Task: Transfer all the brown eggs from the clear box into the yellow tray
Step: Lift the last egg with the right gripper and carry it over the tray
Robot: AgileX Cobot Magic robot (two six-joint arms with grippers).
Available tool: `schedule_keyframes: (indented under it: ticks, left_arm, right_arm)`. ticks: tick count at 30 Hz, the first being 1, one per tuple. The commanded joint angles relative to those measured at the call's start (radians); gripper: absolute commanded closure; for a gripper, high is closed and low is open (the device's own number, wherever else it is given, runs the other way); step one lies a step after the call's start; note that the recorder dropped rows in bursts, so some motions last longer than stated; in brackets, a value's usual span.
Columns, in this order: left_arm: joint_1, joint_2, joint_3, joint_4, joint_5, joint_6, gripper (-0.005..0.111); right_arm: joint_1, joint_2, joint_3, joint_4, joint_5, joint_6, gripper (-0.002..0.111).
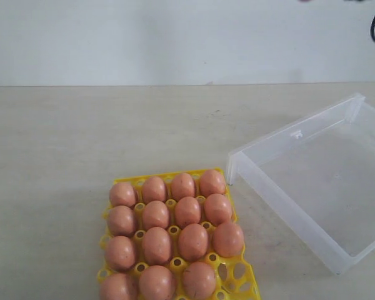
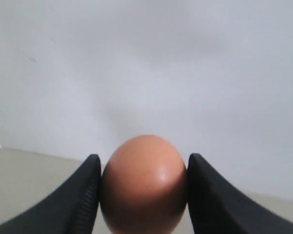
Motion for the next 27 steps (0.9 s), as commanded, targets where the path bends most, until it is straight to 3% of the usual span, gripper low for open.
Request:
schedule_keyframes:
  ticks: [1,7,9,12,14,17,21,27]
  left_arm:
    - [-0.003,-0.003,0.004,0.0,-0.003,0.004,0.103]
    - [-0.003,-0.003,0.004,0.0,-0.003,0.004,0.103]
    - [-0.003,-0.003,0.004,0.0,-0.003,0.004,0.103]
    - [-0.003,-0.003,0.004,0.0,-0.003,0.004,0.103]
    - [-0.003,-0.003,0.004,0.0,-0.003,0.004,0.103]
    - [-0.003,-0.003,0.004,0.0,-0.003,0.004,0.103]
    - [-0.003,-0.003,0.004,0.0,-0.003,0.004,0.103]
    - [-0.003,-0.003,0.004,0.0,-0.003,0.004,0.103]
  right_arm:
    - [0.0,-0.08,-0.048,0.13,0.1,-0.151,0.108]
    - [0.017,-0.131,-0.068,0.13,0.462,-0.159,0.108]
    - [0.062,-0.157,-0.068,0.114,0.458,-0.169,0.109]
    - [0.174,-0.207,-0.068,-0.134,0.314,-0.177,0.109]
    - [0.29,-0.242,-0.068,-0.441,0.186,-0.129,0.109]
    - [0.469,-0.27,-0.068,-0.993,0.054,0.114,0.109]
    - [0.656,-0.275,-0.068,-1.646,0.045,0.515,0.109]
    - [0.713,-0.264,-0.068,-2.541,0.054,1.376,0.109]
